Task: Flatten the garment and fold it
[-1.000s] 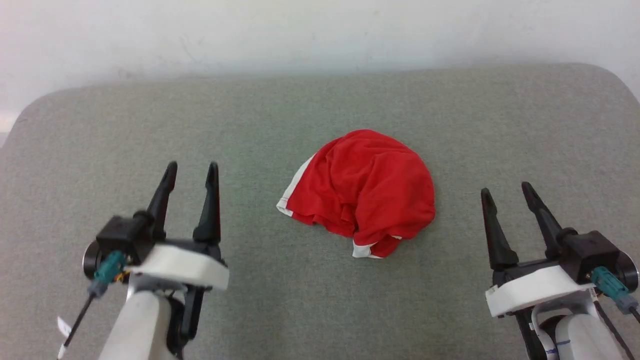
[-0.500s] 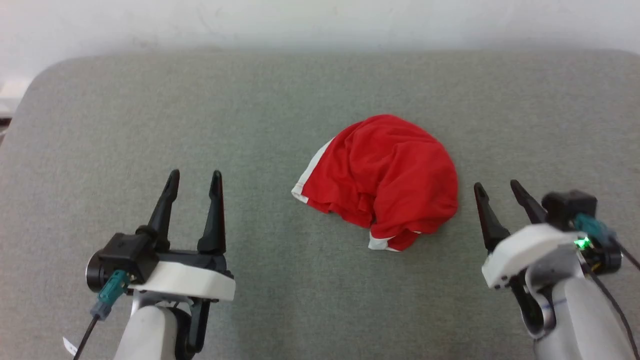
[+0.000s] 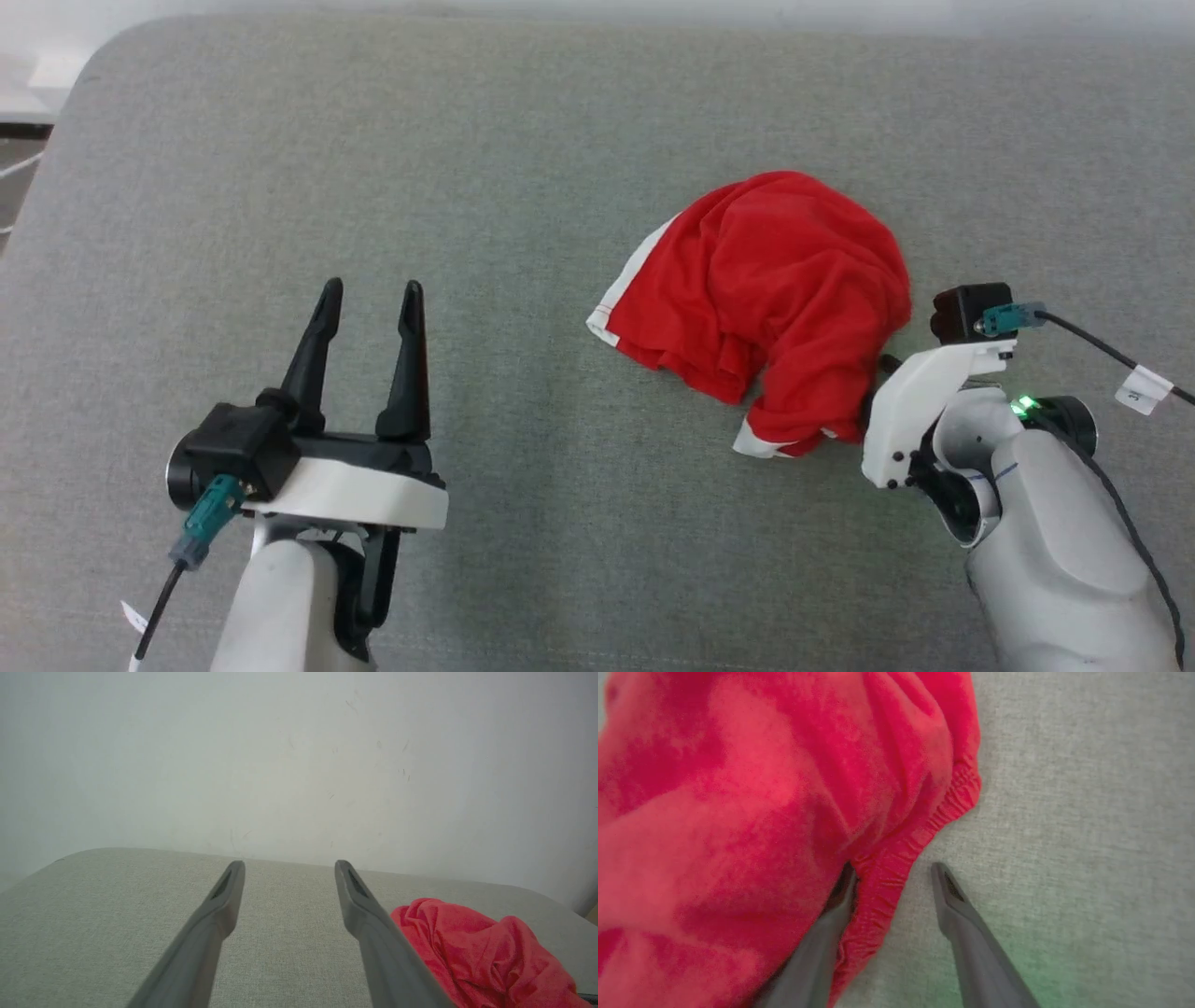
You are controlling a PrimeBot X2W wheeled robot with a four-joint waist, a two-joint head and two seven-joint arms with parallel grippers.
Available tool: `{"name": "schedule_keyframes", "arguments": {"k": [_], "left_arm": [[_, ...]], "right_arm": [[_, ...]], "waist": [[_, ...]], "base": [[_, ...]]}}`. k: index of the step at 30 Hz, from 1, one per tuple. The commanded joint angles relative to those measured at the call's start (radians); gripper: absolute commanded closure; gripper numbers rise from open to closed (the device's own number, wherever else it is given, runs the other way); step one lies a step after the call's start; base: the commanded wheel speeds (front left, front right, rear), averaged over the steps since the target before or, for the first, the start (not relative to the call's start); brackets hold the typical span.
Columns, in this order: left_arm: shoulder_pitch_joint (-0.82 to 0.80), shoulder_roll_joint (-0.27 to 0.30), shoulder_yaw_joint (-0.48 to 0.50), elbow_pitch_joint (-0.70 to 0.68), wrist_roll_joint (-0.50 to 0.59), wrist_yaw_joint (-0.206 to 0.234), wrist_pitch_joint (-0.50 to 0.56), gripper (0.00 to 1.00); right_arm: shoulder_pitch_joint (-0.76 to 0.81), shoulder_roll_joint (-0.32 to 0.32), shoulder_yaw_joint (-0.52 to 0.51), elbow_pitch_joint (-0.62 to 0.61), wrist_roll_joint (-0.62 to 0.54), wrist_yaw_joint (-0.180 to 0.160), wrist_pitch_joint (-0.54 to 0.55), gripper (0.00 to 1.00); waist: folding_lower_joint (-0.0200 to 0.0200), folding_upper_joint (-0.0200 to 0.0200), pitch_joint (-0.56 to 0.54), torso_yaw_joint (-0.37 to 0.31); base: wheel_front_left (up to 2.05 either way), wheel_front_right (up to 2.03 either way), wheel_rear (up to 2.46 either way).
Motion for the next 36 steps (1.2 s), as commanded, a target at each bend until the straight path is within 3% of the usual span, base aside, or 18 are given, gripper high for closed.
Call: {"name": "schedule_keyframes", "arguments": {"k": [1,6,15,19,22,25,29,36], "left_arm": [[-0.007,-0.005,0.006,0.003,0.012,-0.006,-0.005,0.0],[0.01,-0.007,0.015,0.013,0.013,-0.009,-0.005,0.0],[0.03,-0.008,0.005,0.026,0.014,-0.016,-0.005,0.0],[0.037,-0.008,-0.002,0.027,0.012,-0.017,-0.005,0.0],[0.04,-0.008,-0.006,0.028,0.009,-0.017,-0.005,0.0],[0.042,-0.008,-0.013,0.031,0.005,-0.017,-0.005,0.0],[0.045,-0.008,-0.019,0.033,0.001,-0.017,-0.005,0.0],[0.035,-0.008,-0.031,0.043,-0.007,-0.017,-0.005,0.0]], "right_arm": [[0.025,0.016,0.013,0.027,0.006,0.0,0.022,1.0],[0.04,0.016,-0.053,-0.036,-0.004,0.0,-0.037,1.0],[0.075,0.015,-0.326,-0.263,-0.188,0.0,-0.098,1.0],[0.064,0.015,-0.437,-0.446,-0.302,0.0,-0.107,1.0],[0.04,0.016,-0.461,-0.558,-0.318,0.0,-0.102,1.0],[0.027,0.016,-0.416,-0.642,-0.328,0.0,-0.097,1.0],[0.054,0.016,-0.236,-0.692,-0.27,0.0,-0.068,1.0],[0.128,0.016,0.088,-0.594,-0.144,0.0,-0.058,1.0]], "waist": [[-0.0001,-0.0001,-0.001,0.002],[-0.0001,-0.0001,-0.029,-0.011],[-0.0001,-0.0001,-0.082,-0.034],[-0.0001,-0.0001,-0.096,-0.036],[-0.0001,-0.0001,-0.102,-0.032],[-0.0001,-0.0001,-0.107,-0.023],[-0.0001,-0.0001,-0.106,-0.009],[-0.0001,-0.0001,-0.086,0.02]], "base": [[0.0,0.0,0.0],[0.0,0.0,0.0],[0.0,0.0,0.0],[0.0,0.0,0.0],[0.0,0.0,0.0],[0.0,0.0,0.0],[0.0,0.0,0.0],[0.0,0.0,0.0]]}}
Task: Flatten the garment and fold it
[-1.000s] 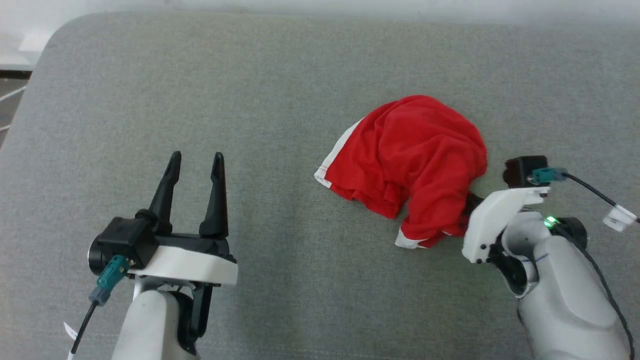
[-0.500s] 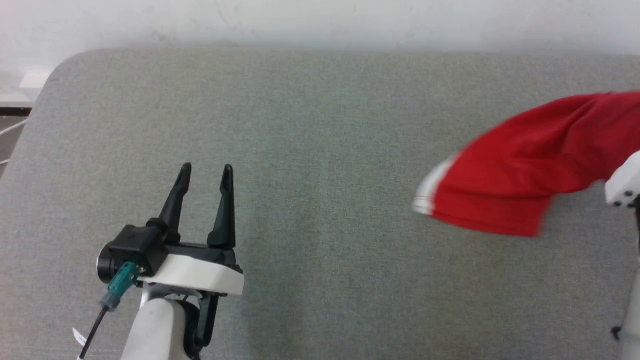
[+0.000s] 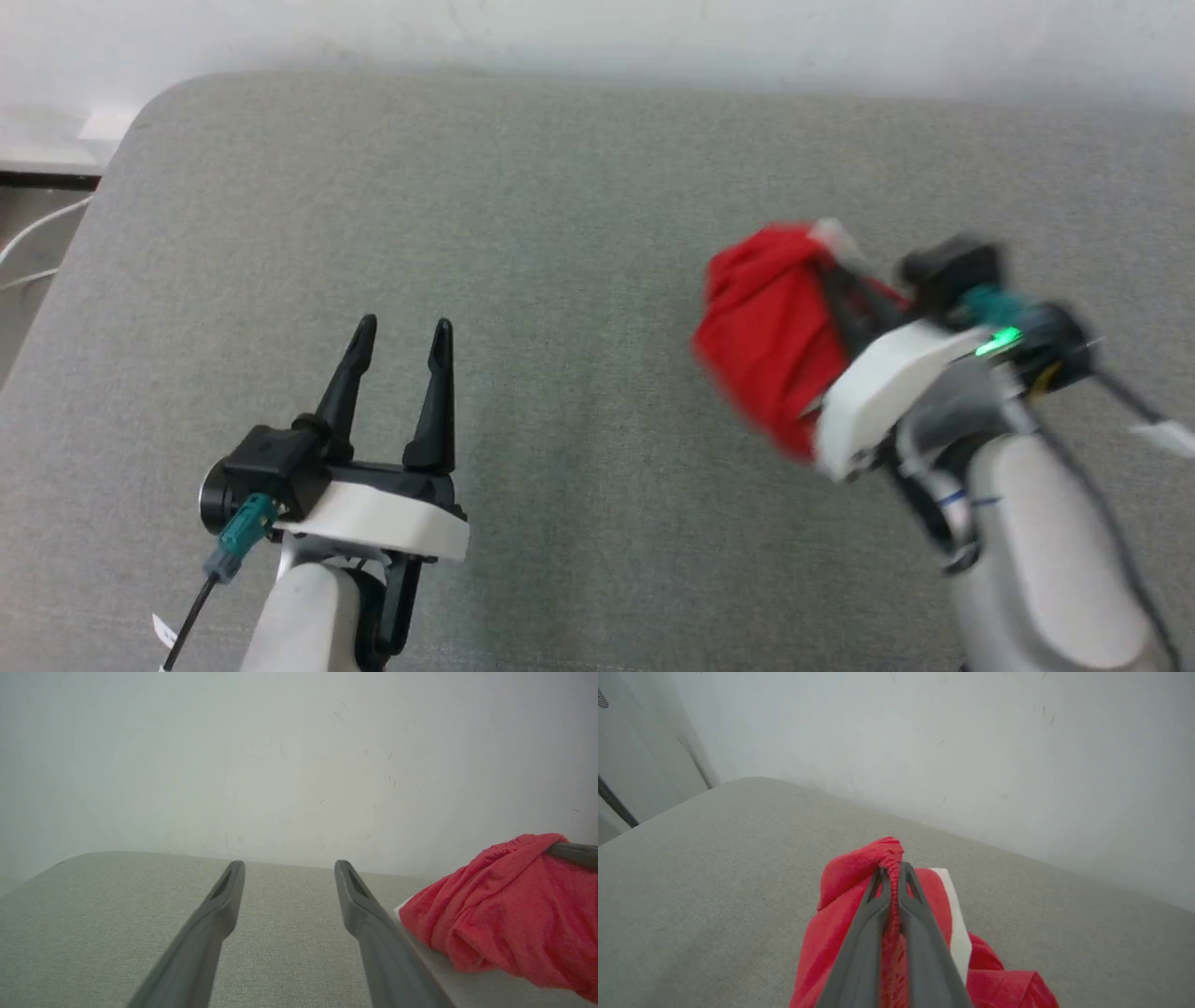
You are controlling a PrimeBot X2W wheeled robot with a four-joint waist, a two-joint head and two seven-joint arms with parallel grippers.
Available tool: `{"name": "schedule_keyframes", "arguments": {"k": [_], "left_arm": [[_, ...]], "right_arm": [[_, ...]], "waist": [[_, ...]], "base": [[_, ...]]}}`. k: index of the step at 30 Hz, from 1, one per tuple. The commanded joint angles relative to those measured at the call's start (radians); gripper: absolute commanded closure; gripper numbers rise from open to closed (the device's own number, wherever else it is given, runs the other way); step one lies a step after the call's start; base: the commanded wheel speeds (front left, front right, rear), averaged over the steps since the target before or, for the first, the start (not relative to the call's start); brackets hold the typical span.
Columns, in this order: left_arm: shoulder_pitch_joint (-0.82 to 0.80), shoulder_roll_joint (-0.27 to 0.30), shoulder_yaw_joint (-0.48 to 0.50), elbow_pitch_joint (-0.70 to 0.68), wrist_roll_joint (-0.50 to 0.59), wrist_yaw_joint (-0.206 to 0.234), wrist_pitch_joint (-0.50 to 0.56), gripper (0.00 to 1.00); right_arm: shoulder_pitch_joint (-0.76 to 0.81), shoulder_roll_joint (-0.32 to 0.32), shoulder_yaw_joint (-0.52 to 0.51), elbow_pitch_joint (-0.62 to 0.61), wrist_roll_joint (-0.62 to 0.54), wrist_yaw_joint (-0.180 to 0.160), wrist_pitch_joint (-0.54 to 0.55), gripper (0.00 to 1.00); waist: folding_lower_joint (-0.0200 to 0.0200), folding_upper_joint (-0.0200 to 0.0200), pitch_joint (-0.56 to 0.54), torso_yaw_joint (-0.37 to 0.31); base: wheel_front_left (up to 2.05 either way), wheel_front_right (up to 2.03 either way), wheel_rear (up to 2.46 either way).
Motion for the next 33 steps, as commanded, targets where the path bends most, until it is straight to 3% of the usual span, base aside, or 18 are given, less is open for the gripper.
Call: {"name": "schedule_keyframes", "arguments": {"k": [1,2,3,10,18,21,25,33], "left_arm": [[-0.001,-0.001,-0.002,0.003,-0.006,-0.007,-0.005,0.0],[-0.004,-0.001,-0.003,0.004,-0.007,-0.007,-0.005,0.0],[-0.006,-0.001,-0.004,0.004,-0.008,-0.007,-0.005,0.0],[-0.009,-0.001,0.001,0.003,-0.008,-0.001,-0.005,0.0],[-0.001,-0.001,0.013,-0.002,-0.005,0.0,-0.005,0.0],[-0.002,-0.001,0.014,-0.007,-0.003,-0.001,-0.005,0.0],[-0.013,-0.001,0.003,-0.008,-0.002,-0.002,-0.005,0.0],[-0.036,-0.001,-0.021,-0.014,-0.02,0.003,-0.005,0.0]], "right_arm": [[0.012,0.0,0.011,0.014,0.013,-0.001,-0.006,1.0],[0.022,0.0,0.034,0.042,0.037,-0.001,-0.005,0.98],[0.031,0.0,0.06,0.068,0.051,-0.001,0.001,0.0],[0.083,0.0,0.129,0.103,0.111,-0.001,-0.027,0.0],[0.196,0.0,-0.024,-0.081,0.128,-0.001,-0.187,0.0],[0.23,0.0,-0.075,-0.1,0.12,-0.001,-0.168,0.0],[0.226,0.0,-0.063,-0.075,0.114,-0.001,-0.117,0.0],[0.101,0.0,0.007,0.111,0.135,-0.001,-0.03,0.0]], "waist": [[0.0,0.0001,0.009,0.01],[0.0,0.0001,0.013,0.013],[0.0,0.0001,0.016,0.016],[0.0,0.0001,0.021,0.015],[0.0,0.0001,-0.002,-0.006],[0.0,0.0001,-0.003,-0.013],[0.0,0.0001,0.009,-0.006],[0.0,0.0001,0.051,0.027]], "base": [[0.0,0.0,0.0],[0.0,0.0,0.0],[0.0,0.0,0.0],[0.0,0.0,0.0],[0.0,0.0,0.0],[0.0,0.0,0.0],[0.0,0.0,0.0],[0.0,0.0,0.0]]}}
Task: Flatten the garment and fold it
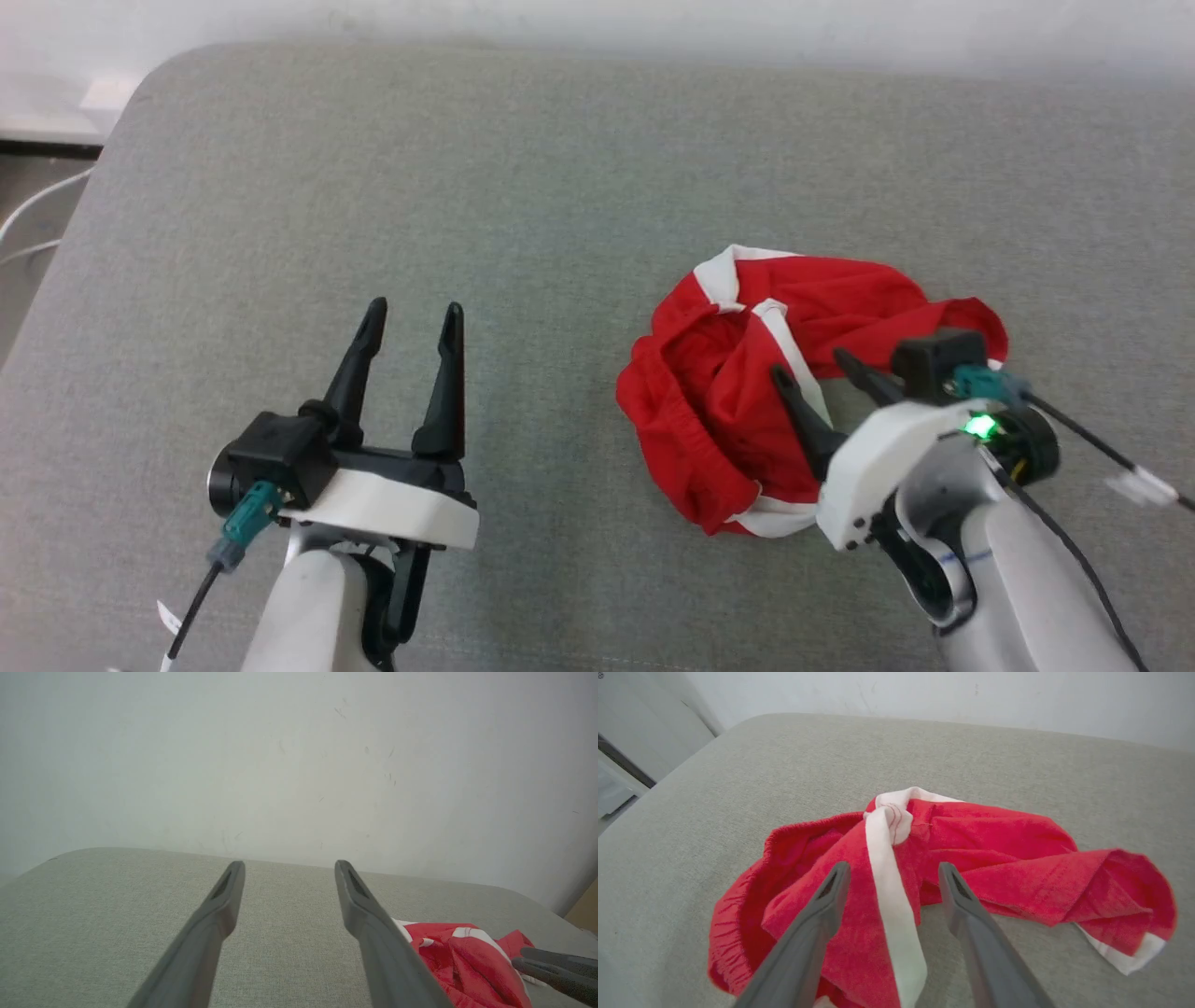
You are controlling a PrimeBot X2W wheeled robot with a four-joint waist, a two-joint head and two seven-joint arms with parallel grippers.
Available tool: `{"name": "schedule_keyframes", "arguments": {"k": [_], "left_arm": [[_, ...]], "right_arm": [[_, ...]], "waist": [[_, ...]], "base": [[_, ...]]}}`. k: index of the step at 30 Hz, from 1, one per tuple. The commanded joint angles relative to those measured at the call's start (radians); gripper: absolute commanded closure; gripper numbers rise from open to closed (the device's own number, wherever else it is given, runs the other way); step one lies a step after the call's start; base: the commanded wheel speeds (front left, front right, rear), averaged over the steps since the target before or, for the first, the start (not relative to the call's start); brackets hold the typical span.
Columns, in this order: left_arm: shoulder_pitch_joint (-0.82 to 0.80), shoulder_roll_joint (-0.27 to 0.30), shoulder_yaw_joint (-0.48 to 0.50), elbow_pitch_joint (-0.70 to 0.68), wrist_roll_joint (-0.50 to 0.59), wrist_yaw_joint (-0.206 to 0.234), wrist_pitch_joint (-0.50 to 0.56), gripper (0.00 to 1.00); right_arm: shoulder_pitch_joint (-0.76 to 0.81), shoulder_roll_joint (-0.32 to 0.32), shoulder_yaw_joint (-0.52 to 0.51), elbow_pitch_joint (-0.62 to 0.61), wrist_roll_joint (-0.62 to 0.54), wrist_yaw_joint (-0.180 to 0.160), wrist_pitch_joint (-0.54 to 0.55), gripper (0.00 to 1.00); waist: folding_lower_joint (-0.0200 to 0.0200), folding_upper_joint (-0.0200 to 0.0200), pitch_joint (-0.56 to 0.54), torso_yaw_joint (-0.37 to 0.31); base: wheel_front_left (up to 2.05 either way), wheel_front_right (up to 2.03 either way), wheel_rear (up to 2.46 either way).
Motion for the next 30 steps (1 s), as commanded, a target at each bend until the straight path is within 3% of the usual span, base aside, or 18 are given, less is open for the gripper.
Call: {"name": "schedule_keyframes", "arguments": {"k": [1,2,4,13,19,24,25,26,27,28,30], "left_arm": [[-0.017,-0.001,-0.003,-0.004,-0.004,0.002,-0.005,0.0],[-0.018,-0.001,-0.005,-0.004,-0.006,0.004,-0.005,0.0],[-0.019,-0.001,-0.005,-0.003,-0.007,0.006,-0.005,0.0],[0.001,-0.001,0.015,0.007,0.0,0.011,-0.005,0.0],[0.018,-0.001,0.024,0.011,0.012,0.007,-0.005,0.0],[0.03,-0.001,0.02,0.014,0.012,0.002,-0.005,0.0],[0.03,-0.001,0.02,0.014,0.012,0.002,-0.005,0.0],[0.03,-0.001,0.017,0.016,0.011,0.0,-0.005,0.0],[0.031,-0.001,0.014,0.018,0.011,-0.001,-0.005,0.0],[0.031,-0.001,0.011,0.02,0.011,-0.002,-0.005,0.0],[0.031,-0.001,0.002,0.024,0.011,-0.004,-0.005,0.0]], "right_arm": [[-0.027,0.001,0.008,0.025,0.018,-0.001,0.011,0.02],[-0.043,0.001,0.019,0.049,0.025,-0.001,0.022,0.61],[-0.07,0.001,0.034,0.083,0.032,-0.001,0.031,1.0],[-0.048,0.001,-0.016,0.07,0.065,-0.001,-0.048,1.0],[0.056,0.001,-0.244,-0.051,-0.007,-0.001,-0.152,1.0],[0.161,0.001,-0.44,-0.061,-0.022,-0.001,-0.131,1.0],[0.161,0.001,-0.44,-0.061,-0.022,-0.001,-0.131,1.0],[0.173,0.001,-0.472,-0.048,-0.028,-0.001,-0.125,0.91],[0.182,0.001,-0.5,-0.029,-0.029,-0.001,-0.116,0.52],[0.192,0.001,-0.517,-0.003,-0.035,-0.001,-0.096,0.0],[0.199,0.001,-0.538,0.029,-0.042,-0.001,-0.077,0.0]], "waist": [[0.0,0.0,0.015,0.016],[0.0,0.0,0.017,0.02],[0.0,0.0,0.02,0.025],[0.0,0.0,-0.017,0.007],[0.0,0.0,-0.053,-0.018],[0.0,0.0,-0.066,-0.038],[0.0,0.0,-0.066,-0.038],[0.0,0.0,-0.066,-0.041],[0.0,0.0,-0.068,-0.045],[0.0,0.0,-0.07,-0.048],[0.0,0.0,-0.073,-0.053]], "base": [[0.0,0.0,0.0],[0.0,0.0,0.0],[0.0,0.0,0.0],[0.0,0.0,0.0],[0.0,0.0,0.0],[0.0,0.0,0.0],[0.0,0.0,0.0],[0.0,0.0,0.0],[0.0,0.0,0.0],[0.0,0.0,0.0],[0.0,0.0,0.0]]}}
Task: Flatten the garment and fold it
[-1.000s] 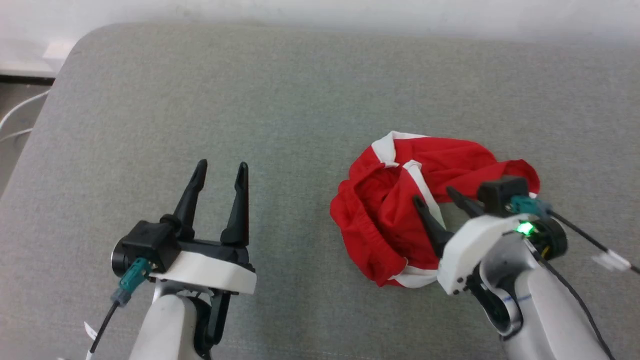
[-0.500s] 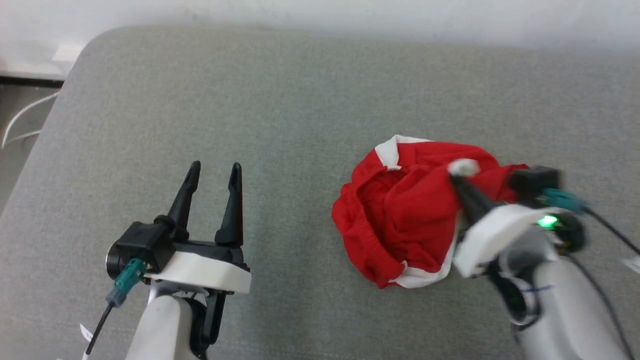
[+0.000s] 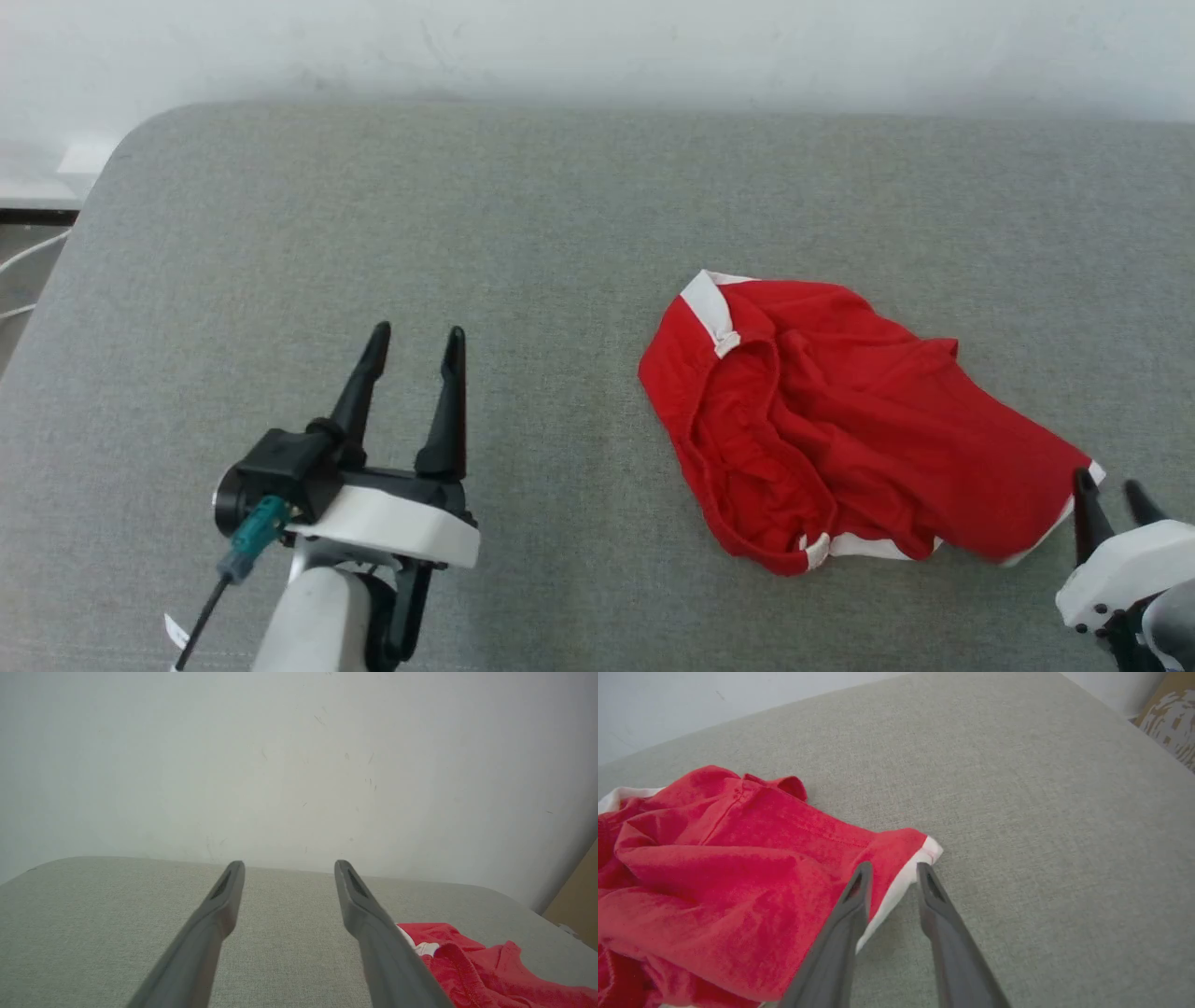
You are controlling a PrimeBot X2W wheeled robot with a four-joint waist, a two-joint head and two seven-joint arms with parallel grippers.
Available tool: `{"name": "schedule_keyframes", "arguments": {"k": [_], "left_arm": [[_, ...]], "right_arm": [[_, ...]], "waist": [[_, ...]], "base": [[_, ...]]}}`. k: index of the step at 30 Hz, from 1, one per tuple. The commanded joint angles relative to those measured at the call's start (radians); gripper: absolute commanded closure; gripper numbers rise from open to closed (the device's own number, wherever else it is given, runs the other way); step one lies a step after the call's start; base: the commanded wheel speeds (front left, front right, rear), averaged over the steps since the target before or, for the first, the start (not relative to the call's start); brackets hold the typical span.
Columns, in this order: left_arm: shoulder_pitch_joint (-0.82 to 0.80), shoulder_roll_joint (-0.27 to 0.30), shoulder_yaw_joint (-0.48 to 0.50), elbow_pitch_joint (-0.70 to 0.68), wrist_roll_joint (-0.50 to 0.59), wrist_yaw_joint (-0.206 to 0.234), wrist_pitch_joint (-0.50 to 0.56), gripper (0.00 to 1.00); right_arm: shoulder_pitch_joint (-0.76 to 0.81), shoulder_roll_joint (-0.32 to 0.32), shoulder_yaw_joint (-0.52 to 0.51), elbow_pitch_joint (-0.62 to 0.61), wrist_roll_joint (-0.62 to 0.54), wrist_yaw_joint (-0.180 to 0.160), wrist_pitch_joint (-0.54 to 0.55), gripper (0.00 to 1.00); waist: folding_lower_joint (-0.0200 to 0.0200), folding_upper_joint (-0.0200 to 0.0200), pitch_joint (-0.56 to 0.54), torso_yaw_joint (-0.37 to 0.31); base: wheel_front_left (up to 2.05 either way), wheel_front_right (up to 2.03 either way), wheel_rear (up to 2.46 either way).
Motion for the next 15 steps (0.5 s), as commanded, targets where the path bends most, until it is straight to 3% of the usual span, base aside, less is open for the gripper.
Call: {"name": "schedule_keyframes", "arguments": {"k": [1,7,11,15], "left_arm": [[0.005,-0.001,-0.009,0.005,0.006,-0.006,-0.005,0.0],[-0.015,-0.001,-0.149,0.034,-0.014,-0.021,-0.005,0.0],[-0.067,-0.001,-0.375,0.087,-0.062,-0.025,0.015,0.0],[-0.155,0.019,-0.614,0.139,-0.164,-0.026,0.113,0.0]], "right_arm": [[-0.001,0.002,-0.003,0.0,-0.016,-0.001,-0.01,0.0],[-0.006,0.002,0.005,-0.068,-0.061,-0.001,-0.148,0.0],[0.007,0.002,0.034,-0.127,-0.071,-0.001,-0.192,0.0],[0.016,0.002,0.056,-0.163,-0.059,-0.001,-0.191,0.0]], "waist": [[0.0001,0.0,-0.005,-0.007],[0.0001,0.0,-0.01,-0.024],[0.0001,0.0,-0.001,-0.042],[0.0001,0.0,0.016,-0.064]], "base": [[0.0,0.0,0.0],[0.0,0.0,0.0],[0.0,0.0,0.0],[0.0,0.0,0.0]]}}
